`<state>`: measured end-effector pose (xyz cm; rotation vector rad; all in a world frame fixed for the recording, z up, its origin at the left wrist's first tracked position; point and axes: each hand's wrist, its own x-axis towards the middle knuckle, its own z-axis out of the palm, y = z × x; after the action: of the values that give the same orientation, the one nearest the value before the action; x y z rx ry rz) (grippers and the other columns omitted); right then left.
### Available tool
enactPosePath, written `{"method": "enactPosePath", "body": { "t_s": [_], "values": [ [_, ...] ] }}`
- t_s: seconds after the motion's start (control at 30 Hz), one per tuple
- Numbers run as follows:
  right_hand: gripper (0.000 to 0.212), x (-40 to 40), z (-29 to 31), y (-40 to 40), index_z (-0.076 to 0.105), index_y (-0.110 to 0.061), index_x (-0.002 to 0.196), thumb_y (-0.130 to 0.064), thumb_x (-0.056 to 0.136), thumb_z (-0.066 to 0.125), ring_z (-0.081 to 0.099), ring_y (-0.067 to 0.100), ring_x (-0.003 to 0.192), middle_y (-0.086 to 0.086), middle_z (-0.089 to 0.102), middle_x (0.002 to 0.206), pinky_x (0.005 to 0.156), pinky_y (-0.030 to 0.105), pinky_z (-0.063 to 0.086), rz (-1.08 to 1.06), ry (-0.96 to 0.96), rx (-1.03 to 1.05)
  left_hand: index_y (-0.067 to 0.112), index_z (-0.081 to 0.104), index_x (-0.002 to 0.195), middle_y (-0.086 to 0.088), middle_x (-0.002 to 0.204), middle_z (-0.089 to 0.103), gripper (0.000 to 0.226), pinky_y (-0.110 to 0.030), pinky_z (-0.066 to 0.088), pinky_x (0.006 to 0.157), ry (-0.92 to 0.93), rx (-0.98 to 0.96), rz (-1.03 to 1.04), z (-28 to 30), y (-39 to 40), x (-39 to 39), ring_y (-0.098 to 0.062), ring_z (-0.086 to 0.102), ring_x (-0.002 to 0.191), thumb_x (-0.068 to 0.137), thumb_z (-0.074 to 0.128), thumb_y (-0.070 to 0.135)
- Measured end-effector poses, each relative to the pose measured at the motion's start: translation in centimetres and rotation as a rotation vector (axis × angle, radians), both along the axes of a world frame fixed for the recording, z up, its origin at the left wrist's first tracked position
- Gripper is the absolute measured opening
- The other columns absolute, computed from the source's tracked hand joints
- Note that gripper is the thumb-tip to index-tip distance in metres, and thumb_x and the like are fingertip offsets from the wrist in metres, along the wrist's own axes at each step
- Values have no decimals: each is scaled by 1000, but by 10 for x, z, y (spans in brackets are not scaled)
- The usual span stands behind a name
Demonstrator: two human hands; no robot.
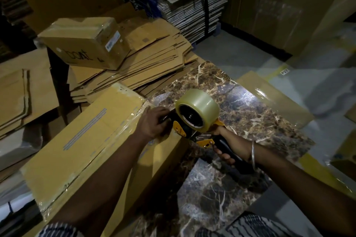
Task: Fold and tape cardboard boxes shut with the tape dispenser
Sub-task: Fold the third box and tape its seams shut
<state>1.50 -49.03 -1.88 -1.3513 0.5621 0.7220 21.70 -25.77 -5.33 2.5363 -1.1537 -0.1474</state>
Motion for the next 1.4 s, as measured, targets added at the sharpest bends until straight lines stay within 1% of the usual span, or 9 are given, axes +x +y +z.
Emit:
{"method": "enactPosePath", "body": {
  "t_s": [0.07, 0.27, 0.43, 0.7, 0.9, 1.03, 1.13, 1.3, 1.4],
  "values": [
    [56, 2, -3, 2, 44, -14, 58, -67, 75, 42, 23, 20, 45, 4, 30, 54, 47, 28, 22, 16, 4, -4, 21, 70, 119, 4, 119, 64, 53, -58, 14, 119, 25, 8, 80, -3, 1, -4, -17, 56, 117, 86, 40, 50],
    [46, 20, 5, 13, 41, -12, 66, -44, 98, 33, 25, 13, 36, -2, 37, 46, 40, 24, 19, -43, -44, 27, 22, 69, 119, 5, 119, 63, 46, -58, 15, 118, 27, -2, 197, -1, 3, 2, -19, 53, 119, 89, 42, 44],
    [39, 34, 1, 17, 44, -16, 68, -51, 84, 47, 25, 14, 44, 0, 39, 58, 40, 25, 18, -59, -59, 45, 24, 71, 117, 2, 124, 64, 60, -62, 16, 114, 7, 30, 118, -3, 17, 17, -20, 53, 122, 88, 28, 54],
    [46, 17, -12, 14, 43, -12, 61, -38, 98, 32, 24, 15, 43, 2, 35, 51, 43, 25, 18, -75, -73, 51, 29, 72, 114, 6, 122, 62, 62, -61, 20, 110, -16, 95, 88, 2, 15, 14, -16, 50, 120, 90, 25, 59],
    [41, -14, -32, -2, 42, -18, 58, -37, 95, 41, 24, 15, 43, 5, 29, 58, 39, 22, 20, -179, 5, 85, 36, 73, 108, 11, 118, 63, 65, -59, 24, 106, -14, 52, 99, -7, 17, 20, -13, 52, 118, 94, 23, 75],
    [39, -32, -39, -7, 44, -7, 73, -41, 92, 47, 27, 15, 38, 6, 33, 51, 38, 23, 24, -153, 0, 136, 36, 73, 110, 12, 120, 62, 68, -62, 23, 108, -1, 41, 134, -10, 17, 19, -12, 50, 120, 91, 23, 79],
    [38, -46, -49, -8, 46, -7, 96, -42, 86, 52, 26, 18, 41, 8, 33, 53, 38, 22, 25, -179, -51, 182, 35, 73, 111, 12, 119, 63, 73, -63, 24, 107, -11, 29, 125, -8, 18, 19, -13, 50, 119, 89, 21, 81],
    [31, -49, -51, 5, 48, -8, 79, -22, 103, 36, 32, 9, 30, 1, 38, 44, 33, 15, 24, -296, -36, 222, 29, 67, 122, 5, 127, 60, 59, -64, 24, 108, -120, 84, 132, -2, 10, 4, -21, 50, 125, 98, 24, 62],
    [23, -55, -60, 4, 51, -2, 95, -23, 101, 43, 33, 11, 31, 4, 40, 48, 33, 17, 27, -320, -51, 283, 20, 63, 127, -1, 131, 62, 44, -61, 29, 110, -101, -57, 19, -7, -1, -10, -24, 52, 127, 97, 37, 39]
  ]
}}
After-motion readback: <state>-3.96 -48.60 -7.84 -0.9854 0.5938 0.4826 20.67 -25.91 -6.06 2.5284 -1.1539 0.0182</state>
